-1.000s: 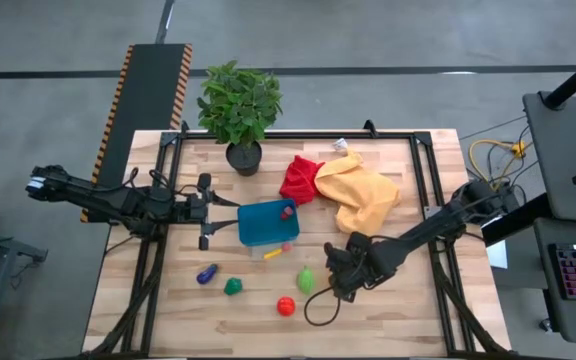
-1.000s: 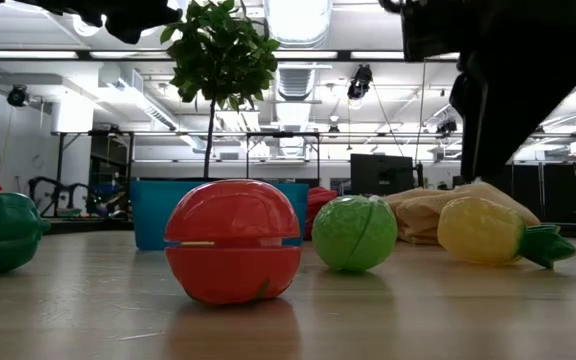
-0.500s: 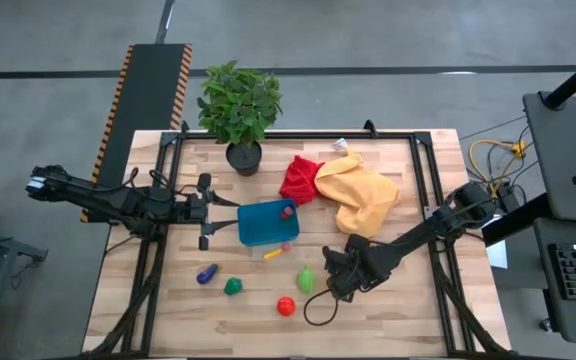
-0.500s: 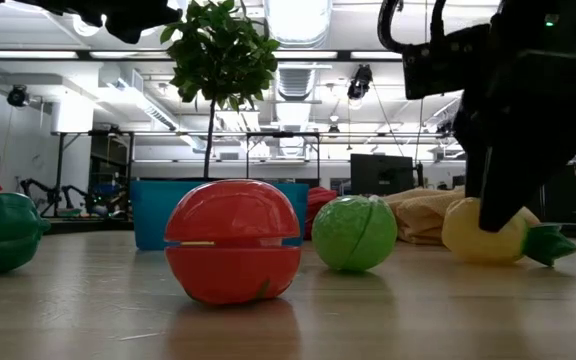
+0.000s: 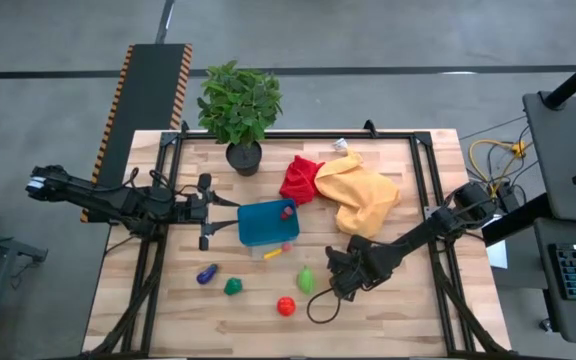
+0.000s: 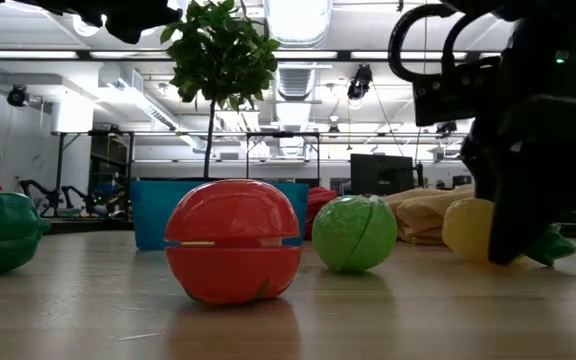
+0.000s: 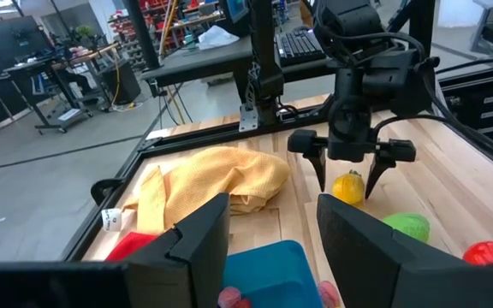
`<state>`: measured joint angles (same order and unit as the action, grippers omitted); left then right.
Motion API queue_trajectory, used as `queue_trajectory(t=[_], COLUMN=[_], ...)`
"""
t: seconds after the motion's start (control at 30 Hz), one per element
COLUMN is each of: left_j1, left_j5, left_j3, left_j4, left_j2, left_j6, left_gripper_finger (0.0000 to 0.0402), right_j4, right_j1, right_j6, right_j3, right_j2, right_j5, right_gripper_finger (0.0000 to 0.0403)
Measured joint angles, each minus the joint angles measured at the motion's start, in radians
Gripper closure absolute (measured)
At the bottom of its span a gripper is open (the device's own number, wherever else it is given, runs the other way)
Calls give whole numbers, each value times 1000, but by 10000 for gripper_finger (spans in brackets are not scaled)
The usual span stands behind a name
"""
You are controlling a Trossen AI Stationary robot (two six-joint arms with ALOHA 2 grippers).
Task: Pick and placing Produce into tupperware
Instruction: Put the yellow pineapple into the blue bin
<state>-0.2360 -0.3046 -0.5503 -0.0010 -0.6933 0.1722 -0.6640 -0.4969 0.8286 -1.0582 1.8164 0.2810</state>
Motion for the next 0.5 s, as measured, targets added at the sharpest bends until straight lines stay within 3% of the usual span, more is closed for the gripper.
queue_trajectory(t=[0.5], left_j1=[0], left_j5=[0], left_j3=[0], left_j4=[0], left_j2=[2], left_j6=[0], left_gripper_finger=[237], right_j4=[3], right_j1=[13], right_j6=[10], right_j3=[8], right_j2=[0], right_j5=[2], right_gripper_finger=[76])
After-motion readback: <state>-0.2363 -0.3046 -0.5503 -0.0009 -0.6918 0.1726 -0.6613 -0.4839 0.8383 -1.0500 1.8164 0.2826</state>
